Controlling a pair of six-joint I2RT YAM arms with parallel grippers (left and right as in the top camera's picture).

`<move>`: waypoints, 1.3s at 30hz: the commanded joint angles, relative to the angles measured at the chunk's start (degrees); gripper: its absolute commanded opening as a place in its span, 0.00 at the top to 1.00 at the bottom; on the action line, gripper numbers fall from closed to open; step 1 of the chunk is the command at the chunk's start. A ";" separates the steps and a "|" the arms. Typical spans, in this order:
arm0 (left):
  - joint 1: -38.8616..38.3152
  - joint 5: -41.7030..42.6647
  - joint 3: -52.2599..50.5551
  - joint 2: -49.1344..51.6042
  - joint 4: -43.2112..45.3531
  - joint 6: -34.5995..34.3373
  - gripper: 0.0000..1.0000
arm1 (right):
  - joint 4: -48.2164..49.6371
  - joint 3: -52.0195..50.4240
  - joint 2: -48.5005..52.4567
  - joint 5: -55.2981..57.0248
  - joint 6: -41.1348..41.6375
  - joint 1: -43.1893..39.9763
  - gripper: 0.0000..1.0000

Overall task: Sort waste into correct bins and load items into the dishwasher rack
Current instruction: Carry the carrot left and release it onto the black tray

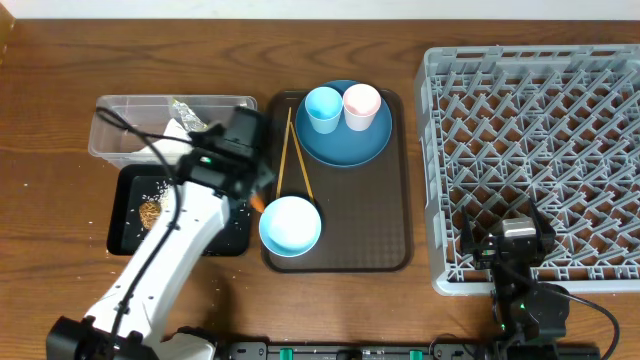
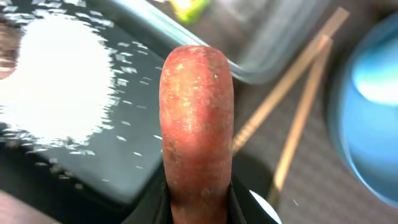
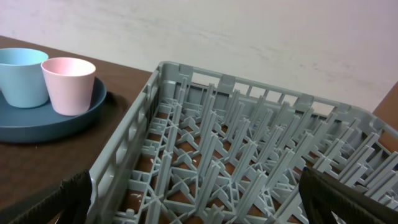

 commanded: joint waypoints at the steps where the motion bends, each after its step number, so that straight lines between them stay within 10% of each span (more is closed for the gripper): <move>1: 4.42 -1.07 -1.16 -0.31 -0.33 -2.05 0.94 | -0.22 -0.07 -0.07 -0.22 -0.35 -0.44 0.01; 27: 16.35 -0.44 -19.65 -0.09 18.49 -7.30 0.93 | -0.22 -0.07 -0.07 -0.22 -0.35 -0.44 0.01; 30: 16.35 -0.42 -19.69 -0.09 18.71 -7.30 0.64 | -0.22 -0.07 -0.07 -0.22 -0.35 -0.44 0.01; 39: 16.35 -0.42 -19.61 -0.52 18.60 -6.75 0.57 | -0.22 -0.07 -0.07 -0.22 -0.35 -0.44 0.01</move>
